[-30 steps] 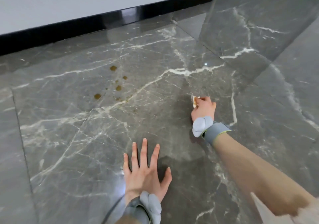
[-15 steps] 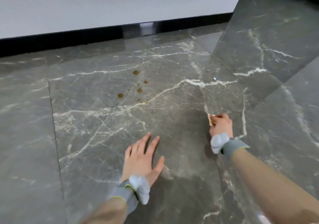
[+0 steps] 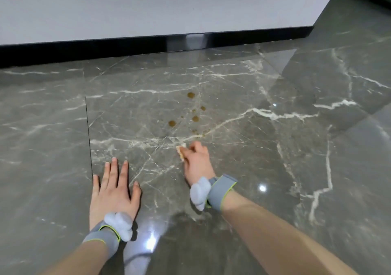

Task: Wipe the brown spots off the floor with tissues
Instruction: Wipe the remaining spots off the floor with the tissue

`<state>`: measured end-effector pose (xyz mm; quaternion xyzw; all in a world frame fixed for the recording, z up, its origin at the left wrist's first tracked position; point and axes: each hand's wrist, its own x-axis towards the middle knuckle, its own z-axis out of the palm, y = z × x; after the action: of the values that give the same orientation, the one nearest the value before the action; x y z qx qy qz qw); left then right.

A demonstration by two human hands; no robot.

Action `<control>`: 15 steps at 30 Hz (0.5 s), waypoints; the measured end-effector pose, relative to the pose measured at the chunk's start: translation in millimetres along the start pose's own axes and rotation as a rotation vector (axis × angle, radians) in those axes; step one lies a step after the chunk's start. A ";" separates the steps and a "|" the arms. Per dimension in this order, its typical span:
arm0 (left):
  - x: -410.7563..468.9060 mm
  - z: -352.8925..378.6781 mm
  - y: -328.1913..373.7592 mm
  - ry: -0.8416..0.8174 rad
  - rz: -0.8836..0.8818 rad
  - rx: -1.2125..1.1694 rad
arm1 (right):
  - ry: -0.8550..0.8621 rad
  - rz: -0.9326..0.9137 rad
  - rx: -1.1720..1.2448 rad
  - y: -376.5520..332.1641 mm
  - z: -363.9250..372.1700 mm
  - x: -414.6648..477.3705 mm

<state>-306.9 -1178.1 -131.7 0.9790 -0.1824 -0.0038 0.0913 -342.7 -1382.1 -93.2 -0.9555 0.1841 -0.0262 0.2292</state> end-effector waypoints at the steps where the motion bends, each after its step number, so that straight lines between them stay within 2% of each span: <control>1: 0.5 -0.1 0.7 -0.003 -0.002 -0.009 | -0.044 -0.072 0.031 -7.4 4.2 1.3; 3: 1.1 -1.0 0.7 -0.018 -0.009 -0.032 | -0.074 -0.139 0.086 4.7 -0.4 7.9; 4: 0.9 -2.0 0.9 -0.013 -0.011 -0.042 | -0.045 -0.104 0.070 22.3 -8.9 12.6; 6: 0.5 -4.1 1.2 -0.007 -0.025 -0.049 | 0.083 0.096 -0.016 68.8 -34.0 25.9; 8: 0.4 -6.1 1.3 -0.010 -0.029 -0.059 | 0.205 0.379 -0.069 106.7 -59.2 37.4; 10: 0.9 -6.3 1.0 -0.009 -0.032 -0.061 | 0.262 0.566 -0.081 108.0 -61.3 48.1; 11: 1.2 -5.6 0.6 -0.013 -0.033 -0.054 | 0.272 0.563 -0.095 95.9 -53.7 52.0; 12: 1.3 -4.7 0.4 -0.013 -0.036 -0.046 | 0.268 0.484 -0.109 79.4 -42.7 54.2; 15: 2.5 -3.3 2.2 -0.013 -0.032 -0.041 | 0.163 0.066 -0.052 15.5 -2.1 42.7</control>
<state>-305.2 -1180.4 -128.1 0.9796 -0.1673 -0.0151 0.1101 -308.4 -1411.4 -99.7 -0.9492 0.2339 -0.0914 0.1895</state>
